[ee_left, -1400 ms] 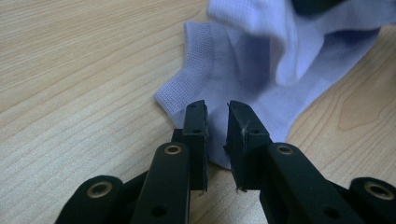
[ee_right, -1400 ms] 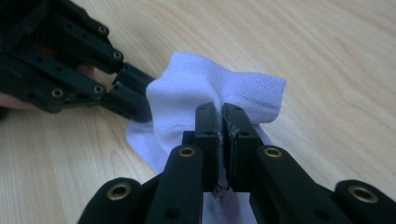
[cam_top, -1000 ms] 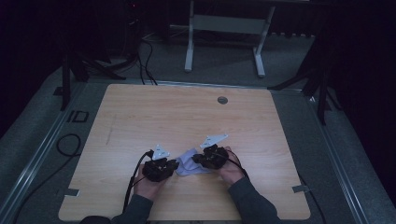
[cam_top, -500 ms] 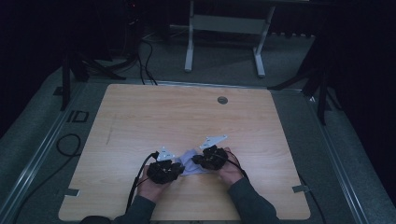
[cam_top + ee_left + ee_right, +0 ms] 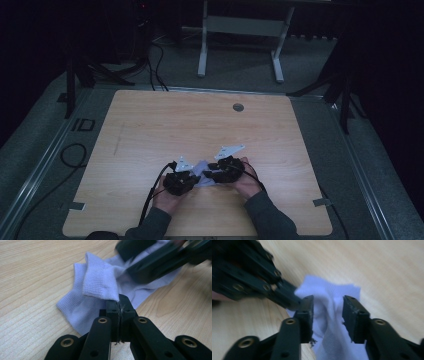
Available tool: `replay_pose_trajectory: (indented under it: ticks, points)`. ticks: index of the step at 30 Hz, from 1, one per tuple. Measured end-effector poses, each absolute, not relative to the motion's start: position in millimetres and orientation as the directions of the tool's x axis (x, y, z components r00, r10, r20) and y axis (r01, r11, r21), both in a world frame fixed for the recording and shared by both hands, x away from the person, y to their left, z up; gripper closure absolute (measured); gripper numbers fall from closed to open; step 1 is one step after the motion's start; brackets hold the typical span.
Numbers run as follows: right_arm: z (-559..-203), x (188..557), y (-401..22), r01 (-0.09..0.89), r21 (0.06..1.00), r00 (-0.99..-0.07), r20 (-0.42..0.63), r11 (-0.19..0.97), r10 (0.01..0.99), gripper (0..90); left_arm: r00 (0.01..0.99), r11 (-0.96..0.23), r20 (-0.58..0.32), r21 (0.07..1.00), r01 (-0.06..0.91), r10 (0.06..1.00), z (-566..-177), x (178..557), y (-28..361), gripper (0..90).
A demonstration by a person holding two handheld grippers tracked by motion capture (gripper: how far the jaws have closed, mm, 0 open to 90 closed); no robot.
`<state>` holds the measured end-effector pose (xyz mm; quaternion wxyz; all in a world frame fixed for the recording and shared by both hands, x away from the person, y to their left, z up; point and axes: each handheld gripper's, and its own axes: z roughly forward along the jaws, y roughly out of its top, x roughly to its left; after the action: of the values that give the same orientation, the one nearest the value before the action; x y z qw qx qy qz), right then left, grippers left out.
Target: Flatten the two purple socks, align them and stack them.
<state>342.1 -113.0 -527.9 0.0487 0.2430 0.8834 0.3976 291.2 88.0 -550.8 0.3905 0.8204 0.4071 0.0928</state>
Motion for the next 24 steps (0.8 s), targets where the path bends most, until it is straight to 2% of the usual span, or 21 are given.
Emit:
replay_pose_trajectory:
  ticks: [4, 5, 6, 8, 9, 13, 24]
  points:
    - [-508, 339, -129, 0.373, 0.776, -0.867, 0.097, 0.509, 0.488, 60.0, 0.645, -0.351, -0.170, 0.722, 0.596, 0.745, -550, 291, 88, 88.6]
    - [-504, 339, -134, 0.371, 0.781, -0.861, 0.087, 0.503, 0.501, 63.0, 0.644, -0.350, -0.170, 0.722, 0.596, 0.746, -550, 291, 89, 88.6]
    - [-501, 338, -144, 0.368, 0.767, -0.841, 0.034, 0.526, 0.540, 69.9, 0.643, -0.350, -0.168, 0.723, 0.596, 0.747, -550, 291, 89, 88.5]
    - [-501, 337, -149, 0.370, 0.754, -0.830, 0.005, 0.543, 0.558, 72.7, 0.642, -0.352, -0.166, 0.721, 0.597, 0.749, -550, 291, 90, 88.6]
    - [-506, 336, -158, 0.378, 0.730, -0.814, -0.033, 0.570, 0.580, 76.4, 0.638, -0.346, -0.170, 0.722, 0.599, 0.751, -550, 291, 90, 88.5]
    - [-523, 335, -172, 0.410, 0.680, -0.794, -0.061, 0.607, 0.605, 79.9, 0.635, -0.344, -0.169, 0.721, 0.601, 0.754, -550, 292, 90, 88.5]
    - [-547, 340, -172, 0.456, 0.633, -0.773, -0.066, 0.626, 0.630, 83.7, 0.628, -0.343, -0.162, 0.721, 0.602, 0.761, -548, 292, 96, 88.5]
